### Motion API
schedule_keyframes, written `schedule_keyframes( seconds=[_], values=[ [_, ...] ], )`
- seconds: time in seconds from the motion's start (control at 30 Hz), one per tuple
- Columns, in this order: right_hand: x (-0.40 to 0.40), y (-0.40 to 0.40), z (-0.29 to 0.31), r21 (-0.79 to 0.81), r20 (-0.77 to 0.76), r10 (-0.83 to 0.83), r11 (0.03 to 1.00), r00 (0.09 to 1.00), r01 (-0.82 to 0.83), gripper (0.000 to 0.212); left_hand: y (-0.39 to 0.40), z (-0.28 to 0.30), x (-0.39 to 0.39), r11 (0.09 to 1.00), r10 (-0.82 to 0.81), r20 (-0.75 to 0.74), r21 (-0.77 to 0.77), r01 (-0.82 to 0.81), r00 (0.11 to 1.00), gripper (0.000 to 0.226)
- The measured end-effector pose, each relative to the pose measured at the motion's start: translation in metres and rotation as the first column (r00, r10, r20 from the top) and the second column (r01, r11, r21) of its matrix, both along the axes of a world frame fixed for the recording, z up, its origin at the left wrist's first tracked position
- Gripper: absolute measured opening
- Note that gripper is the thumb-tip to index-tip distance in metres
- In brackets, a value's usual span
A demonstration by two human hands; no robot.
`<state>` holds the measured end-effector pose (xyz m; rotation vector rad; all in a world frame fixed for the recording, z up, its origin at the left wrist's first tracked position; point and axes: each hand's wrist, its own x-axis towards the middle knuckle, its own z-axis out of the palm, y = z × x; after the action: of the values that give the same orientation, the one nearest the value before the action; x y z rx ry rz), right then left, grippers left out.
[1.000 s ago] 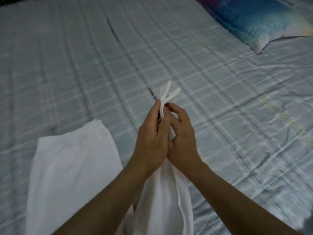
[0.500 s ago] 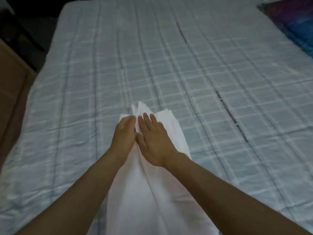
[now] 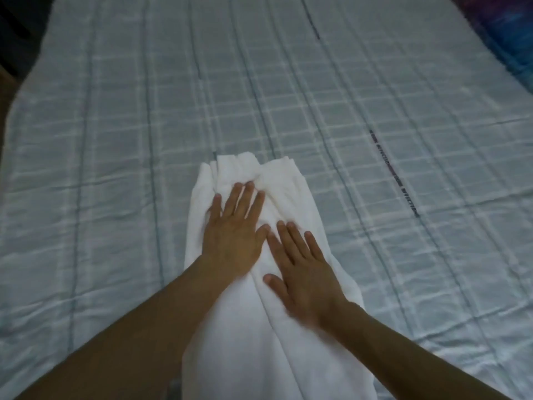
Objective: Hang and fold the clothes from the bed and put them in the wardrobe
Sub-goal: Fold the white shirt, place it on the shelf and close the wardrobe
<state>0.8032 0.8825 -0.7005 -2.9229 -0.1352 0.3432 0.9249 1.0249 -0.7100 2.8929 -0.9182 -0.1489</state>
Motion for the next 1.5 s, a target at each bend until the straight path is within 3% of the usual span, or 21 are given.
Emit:
schedule_keyframes(
  seconds=[0.13, 0.33, 0.47, 0.53, 0.7, 1.23, 1.5],
  values=[
    [0.000, 0.001, -0.015, -0.038, 0.064, -0.022, 0.999, 0.998, 0.025, 0.072, 0.002, -0.020, 0.004, 1.000, 0.007, -0.009, 0.028, -0.006, 1.000, 0.066],
    [-0.008, 0.000, -0.011, -0.008, 0.074, -0.005, 1.000, 0.997, 0.006, 0.069, -0.009, 0.007, -0.026, 0.985, 0.093, -0.071, 0.149, -0.082, 0.993, 0.063],
    [-0.064, 0.009, -0.006, 0.006, 0.083, -0.078, 0.997, 0.994, 0.078, 0.068, -0.007, 0.019, -0.096, 0.978, -0.094, -0.083, 0.176, 0.108, 0.992, 0.061],
    [-0.107, 0.015, -0.007, 0.001, 0.103, -0.091, 0.996, 0.991, 0.091, 0.067, 0.001, 0.016, -0.132, 0.975, -0.139, -0.095, 0.159, 0.153, 0.986, 0.060],
    [-0.176, 0.019, -0.013, -0.004, 0.116, -0.061, 0.998, 0.991, 0.062, 0.066, 0.037, 0.004, -0.202, 0.996, 0.002, -0.144, 0.088, 0.011, 0.990, 0.067],
    [-0.180, 0.024, -0.019, -0.075, 0.158, -0.049, 0.995, 0.986, 0.061, 0.066, 0.053, -0.010, -0.216, 0.999, -0.024, -0.050, 0.023, 0.025, 0.998, 0.067],
    [-0.273, 0.054, -0.012, -0.041, 0.070, -0.051, 0.998, 0.996, 0.053, 0.069, 0.118, -0.004, -0.298, 0.984, -0.175, -0.132, 0.012, 0.178, 0.976, 0.067]
  ],
)
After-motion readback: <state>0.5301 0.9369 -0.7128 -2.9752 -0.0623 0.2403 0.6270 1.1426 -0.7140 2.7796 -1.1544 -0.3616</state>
